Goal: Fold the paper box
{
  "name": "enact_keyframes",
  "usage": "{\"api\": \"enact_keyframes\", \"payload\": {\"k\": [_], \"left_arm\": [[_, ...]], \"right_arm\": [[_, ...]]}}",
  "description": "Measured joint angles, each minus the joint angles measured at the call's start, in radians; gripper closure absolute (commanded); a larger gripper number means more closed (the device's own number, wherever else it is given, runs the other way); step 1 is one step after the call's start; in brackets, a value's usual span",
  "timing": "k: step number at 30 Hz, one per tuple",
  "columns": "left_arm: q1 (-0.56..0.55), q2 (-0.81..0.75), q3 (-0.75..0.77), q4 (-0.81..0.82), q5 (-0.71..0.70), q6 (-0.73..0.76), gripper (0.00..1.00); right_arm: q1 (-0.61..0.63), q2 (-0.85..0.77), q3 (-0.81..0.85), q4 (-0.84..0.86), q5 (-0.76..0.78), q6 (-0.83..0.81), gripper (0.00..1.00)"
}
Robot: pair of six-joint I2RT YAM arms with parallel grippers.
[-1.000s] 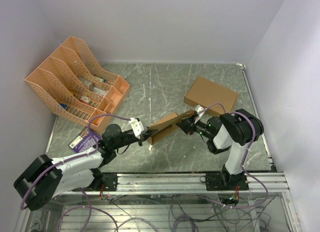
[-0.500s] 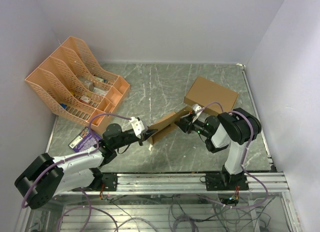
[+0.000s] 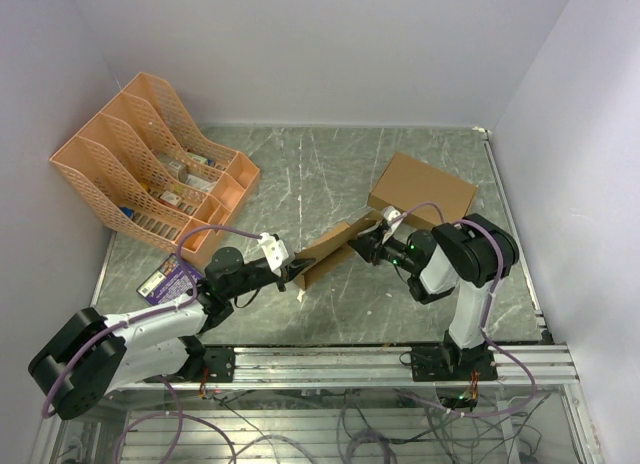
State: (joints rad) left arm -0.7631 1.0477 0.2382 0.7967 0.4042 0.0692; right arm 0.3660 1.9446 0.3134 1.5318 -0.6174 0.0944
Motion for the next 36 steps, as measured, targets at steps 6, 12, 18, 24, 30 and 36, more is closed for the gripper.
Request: {"api": "enact_keyframes", "payload": {"k": [6,12,18,24,30,36], "left_arm": [[0.000,0.000,0.000,0.000,0.000,-0.003,0.93],[0.000,0.006,0.000,0.004,0.000,-0.005,0.93],[0.000,0.016,0.002,0.015,0.000,-0.014,0.93],[0.000,0.016,0.003,0.015,0.001,-0.018,0.93],[0.000,0.014,0.003,0.014,0.000,-0.018,0.93],[0.000,0.013,0.003,0.014,0.000,-0.018,0.93]], "right_arm": [[0.005,0.010,0.009,0.000,0.010,0.023,0.68],[0.012,0.009,0.011,0.001,0.033,0.020,0.99],[0.026,0.006,0.013,0.001,0.065,-0.019,1.00],[0.036,0.005,0.012,0.000,0.072,-0.056,0.84],[0.064,0.003,0.010,0.000,0.098,-0.116,0.75],[0.068,0.003,0.015,0.000,0.107,-0.131,0.97]]}}
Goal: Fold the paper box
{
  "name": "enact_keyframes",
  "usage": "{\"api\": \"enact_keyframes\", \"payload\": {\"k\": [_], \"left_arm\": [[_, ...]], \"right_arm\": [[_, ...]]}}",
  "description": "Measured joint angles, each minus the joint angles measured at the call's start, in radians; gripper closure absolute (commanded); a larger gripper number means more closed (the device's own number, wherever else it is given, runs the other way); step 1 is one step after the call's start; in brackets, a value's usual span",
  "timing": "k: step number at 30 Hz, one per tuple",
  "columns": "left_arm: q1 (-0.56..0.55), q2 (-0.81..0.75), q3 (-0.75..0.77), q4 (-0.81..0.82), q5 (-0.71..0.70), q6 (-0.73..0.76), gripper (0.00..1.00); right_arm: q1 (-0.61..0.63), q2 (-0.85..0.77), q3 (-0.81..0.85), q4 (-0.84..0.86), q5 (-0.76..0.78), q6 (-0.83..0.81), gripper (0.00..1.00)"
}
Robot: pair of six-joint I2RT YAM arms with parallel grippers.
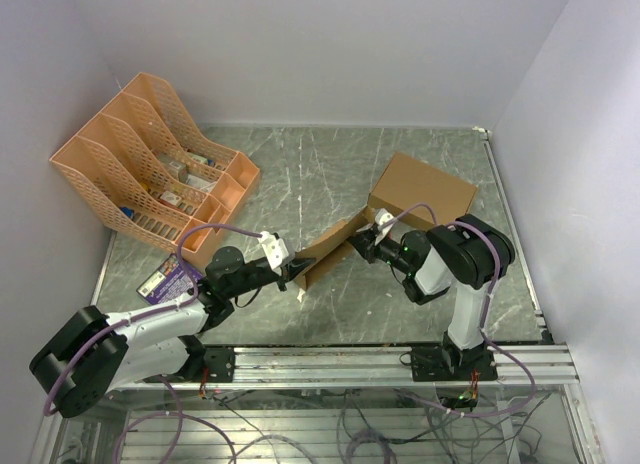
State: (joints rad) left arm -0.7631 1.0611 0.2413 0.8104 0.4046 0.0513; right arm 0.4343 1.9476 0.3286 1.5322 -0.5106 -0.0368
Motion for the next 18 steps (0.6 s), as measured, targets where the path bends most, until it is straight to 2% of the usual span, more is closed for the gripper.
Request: {"api": "enact_keyframes", "payload": {"k": [1,9,12,15,16,17,18], "left_arm": [[0.000,0.000,0.000,0.000,0.000,0.000,0.93],[0.000,-0.001,0.000,0.001,0.000,-0.007,0.93],[0.000,-0.001,0.000,0.001,0.000,-0.008,0.93],[0.000,-0.001,0.000,0.002,0.000,-0.008,0.93],[0.000,0.000,0.000,0.002,0.000,-0.008,0.93],[0.000,0.001,0.000,0.004,0.000,-0.008,0.93],[0.000,0.003,0.000,0.007,0.000,-0.008,0.93]], "right_arm": [[0.000,0.000,0.002,0.000,0.005,-0.004,1.00],[0.015,0.002,0.007,0.000,0.059,-0.034,1.00],[0.020,0.002,0.007,0.000,0.063,-0.048,0.85],[0.026,0.002,0.007,0.000,0.063,-0.058,0.84],[0.027,0.002,0.007,0.000,0.064,-0.059,0.86],[0.028,0.002,0.007,0.000,0.066,-0.061,0.96],[0.029,0.003,0.008,0.000,0.068,-0.062,1.00]]}}
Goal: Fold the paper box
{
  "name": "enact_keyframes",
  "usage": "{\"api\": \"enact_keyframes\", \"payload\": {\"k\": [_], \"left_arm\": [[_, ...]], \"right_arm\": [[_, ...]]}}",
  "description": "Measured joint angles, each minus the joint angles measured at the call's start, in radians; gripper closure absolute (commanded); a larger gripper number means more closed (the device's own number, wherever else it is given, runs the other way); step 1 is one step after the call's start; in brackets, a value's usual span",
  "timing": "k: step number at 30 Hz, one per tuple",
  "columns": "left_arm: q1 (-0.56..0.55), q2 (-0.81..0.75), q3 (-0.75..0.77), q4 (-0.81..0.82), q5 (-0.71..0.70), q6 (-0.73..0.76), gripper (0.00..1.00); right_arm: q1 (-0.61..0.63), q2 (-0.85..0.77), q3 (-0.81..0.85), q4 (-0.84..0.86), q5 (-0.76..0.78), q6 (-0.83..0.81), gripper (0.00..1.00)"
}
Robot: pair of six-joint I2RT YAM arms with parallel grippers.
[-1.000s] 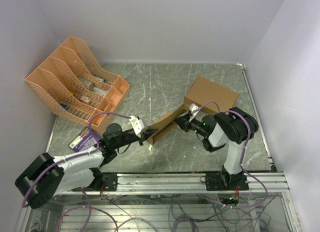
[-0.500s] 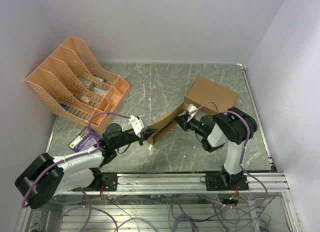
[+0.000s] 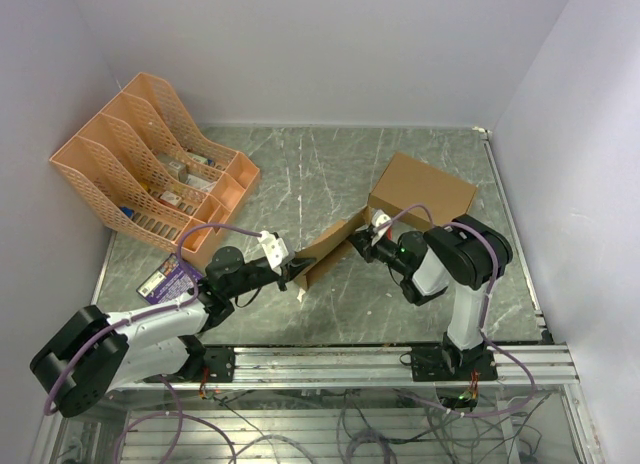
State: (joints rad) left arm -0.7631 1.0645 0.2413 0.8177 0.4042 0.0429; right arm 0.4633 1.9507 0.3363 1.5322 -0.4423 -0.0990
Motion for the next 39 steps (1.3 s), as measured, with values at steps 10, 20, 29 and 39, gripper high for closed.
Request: {"api": "enact_keyframes", "payload": {"k": [10,20,29,39], "left_arm": [[0.000,-0.013,0.000,-0.009,-0.017,-0.006,0.93],[0.000,-0.038,0.000,-0.038,-0.039,-0.007,0.93],[0.000,-0.056,0.000,-0.049,-0.069,-0.011,0.93],[0.007,-0.051,0.000,-0.044,-0.070,-0.021,0.93]], "right_arm": [[0.052,0.004,0.004,0.002,0.142,-0.016,1.00],[0.059,0.004,0.002,0.005,0.137,-0.040,0.82],[0.059,0.018,0.012,0.004,0.143,-0.105,0.69],[0.059,0.048,0.056,0.004,0.138,-0.126,0.75]]}}
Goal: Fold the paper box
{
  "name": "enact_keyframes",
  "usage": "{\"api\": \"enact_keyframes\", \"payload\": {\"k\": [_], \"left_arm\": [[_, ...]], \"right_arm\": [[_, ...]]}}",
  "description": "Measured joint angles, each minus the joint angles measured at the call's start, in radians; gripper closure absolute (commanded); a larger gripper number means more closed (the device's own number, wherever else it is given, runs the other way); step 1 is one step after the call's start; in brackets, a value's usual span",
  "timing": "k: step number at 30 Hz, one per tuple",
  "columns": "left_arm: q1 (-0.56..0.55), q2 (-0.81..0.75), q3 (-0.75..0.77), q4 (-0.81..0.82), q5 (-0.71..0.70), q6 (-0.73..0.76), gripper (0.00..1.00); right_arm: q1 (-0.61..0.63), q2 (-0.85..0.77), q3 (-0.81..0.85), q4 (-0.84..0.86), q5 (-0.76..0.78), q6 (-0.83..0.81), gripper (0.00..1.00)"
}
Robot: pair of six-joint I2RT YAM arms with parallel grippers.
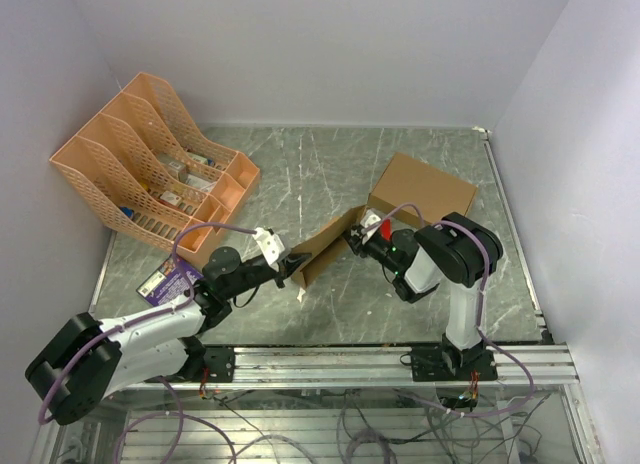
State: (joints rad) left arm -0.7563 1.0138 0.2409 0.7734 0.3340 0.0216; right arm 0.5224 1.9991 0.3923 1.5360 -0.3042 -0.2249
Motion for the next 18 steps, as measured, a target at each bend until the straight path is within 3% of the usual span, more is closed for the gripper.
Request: {"api": "enact_keyframes", "payload": {"k": [3,4,13,18], "left_arm": [[0.006,0.004,0.000,0.008,0.000,-0.005,0.93],[0.010,0.004,0.000,0.011,0.000,-0.006,0.93],[0.027,-0.005,0.000,0.014,0.000,-0.037,0.93],[0.044,-0.026,0.000,0.017,0.007,-0.057,0.93]], "right_arm": [[0.000,0.003,0.014,0.000,-0.008,-0.005,0.98],[0.001,0.003,0.018,0.000,-0.015,-0.003,1.00],[0.008,-0.013,0.010,0.000,0.017,0.000,0.99],[0.007,-0.059,-0.005,0.000,0.017,0.000,0.76]]}}
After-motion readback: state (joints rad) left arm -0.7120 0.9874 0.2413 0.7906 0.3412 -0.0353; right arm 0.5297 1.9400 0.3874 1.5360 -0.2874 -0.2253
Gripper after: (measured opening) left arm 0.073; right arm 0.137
